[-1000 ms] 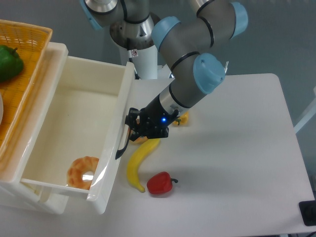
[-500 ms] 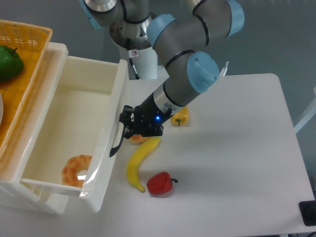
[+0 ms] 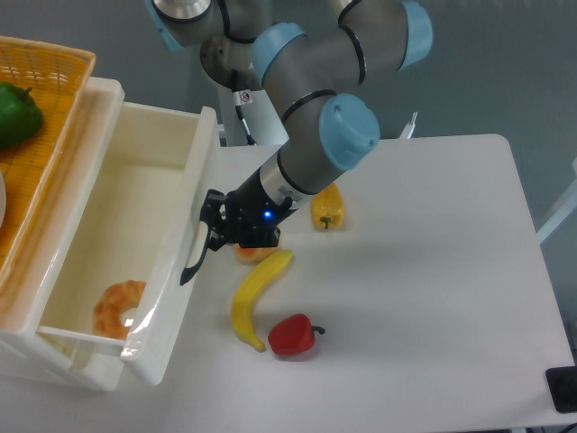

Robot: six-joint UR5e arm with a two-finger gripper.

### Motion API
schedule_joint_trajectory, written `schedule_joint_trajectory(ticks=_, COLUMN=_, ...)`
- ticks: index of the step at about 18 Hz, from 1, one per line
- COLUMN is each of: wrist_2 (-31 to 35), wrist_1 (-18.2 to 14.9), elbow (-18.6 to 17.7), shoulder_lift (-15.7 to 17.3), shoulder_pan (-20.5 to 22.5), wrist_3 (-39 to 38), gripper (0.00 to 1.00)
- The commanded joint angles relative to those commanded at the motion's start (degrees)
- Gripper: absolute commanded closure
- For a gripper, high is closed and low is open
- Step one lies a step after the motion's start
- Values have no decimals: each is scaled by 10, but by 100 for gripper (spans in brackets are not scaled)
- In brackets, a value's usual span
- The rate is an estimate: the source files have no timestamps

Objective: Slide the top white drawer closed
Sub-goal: 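Push the drawer front with the gripper into the drawer unit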

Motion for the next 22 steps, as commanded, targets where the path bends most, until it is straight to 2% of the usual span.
schedule_joint_trajectory(ticks=22, wrist_2=-7, wrist_1=8, elbow=-3, shoulder_lift=2, shoulder_pan=-73, wrist_3=-31, gripper=100)
